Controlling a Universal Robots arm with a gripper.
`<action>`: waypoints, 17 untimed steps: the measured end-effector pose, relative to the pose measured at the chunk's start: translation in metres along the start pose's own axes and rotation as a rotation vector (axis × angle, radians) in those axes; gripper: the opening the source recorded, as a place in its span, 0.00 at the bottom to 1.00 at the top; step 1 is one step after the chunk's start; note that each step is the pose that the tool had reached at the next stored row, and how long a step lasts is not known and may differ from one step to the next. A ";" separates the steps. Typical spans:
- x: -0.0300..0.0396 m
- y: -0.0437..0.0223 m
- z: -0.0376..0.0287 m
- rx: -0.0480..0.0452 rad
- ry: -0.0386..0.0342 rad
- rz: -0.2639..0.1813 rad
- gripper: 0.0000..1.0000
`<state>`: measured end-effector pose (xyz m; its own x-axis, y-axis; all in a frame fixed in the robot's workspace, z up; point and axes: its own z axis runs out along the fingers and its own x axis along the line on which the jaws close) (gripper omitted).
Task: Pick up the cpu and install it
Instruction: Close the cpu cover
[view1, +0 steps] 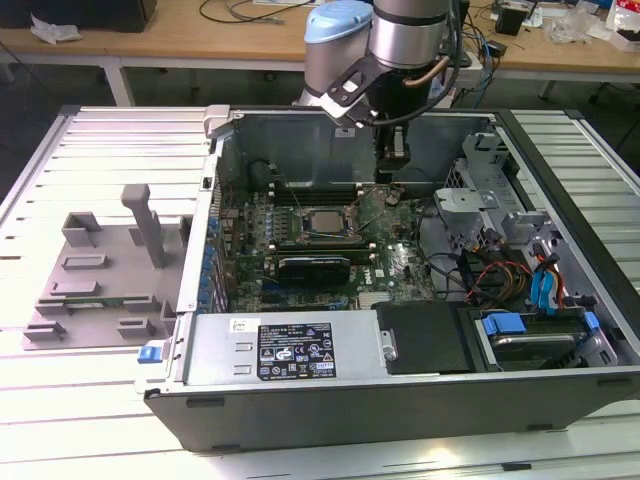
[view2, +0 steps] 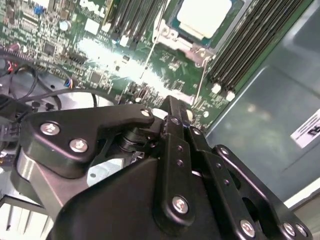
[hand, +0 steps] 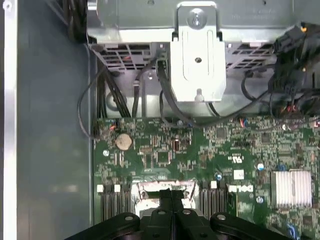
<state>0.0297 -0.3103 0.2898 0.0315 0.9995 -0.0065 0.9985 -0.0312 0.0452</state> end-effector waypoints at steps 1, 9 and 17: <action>0.0001 0.0041 0.0002 0.0000 -0.0001 0.000 0.11; 0.0005 0.0256 0.0104 0.0034 -0.0003 0.000 0.11; 0.0007 0.0245 0.0330 0.0116 -0.0004 0.000 0.11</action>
<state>0.0557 -0.3106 0.2580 0.0315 0.9995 -0.0070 0.9989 -0.0312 0.0337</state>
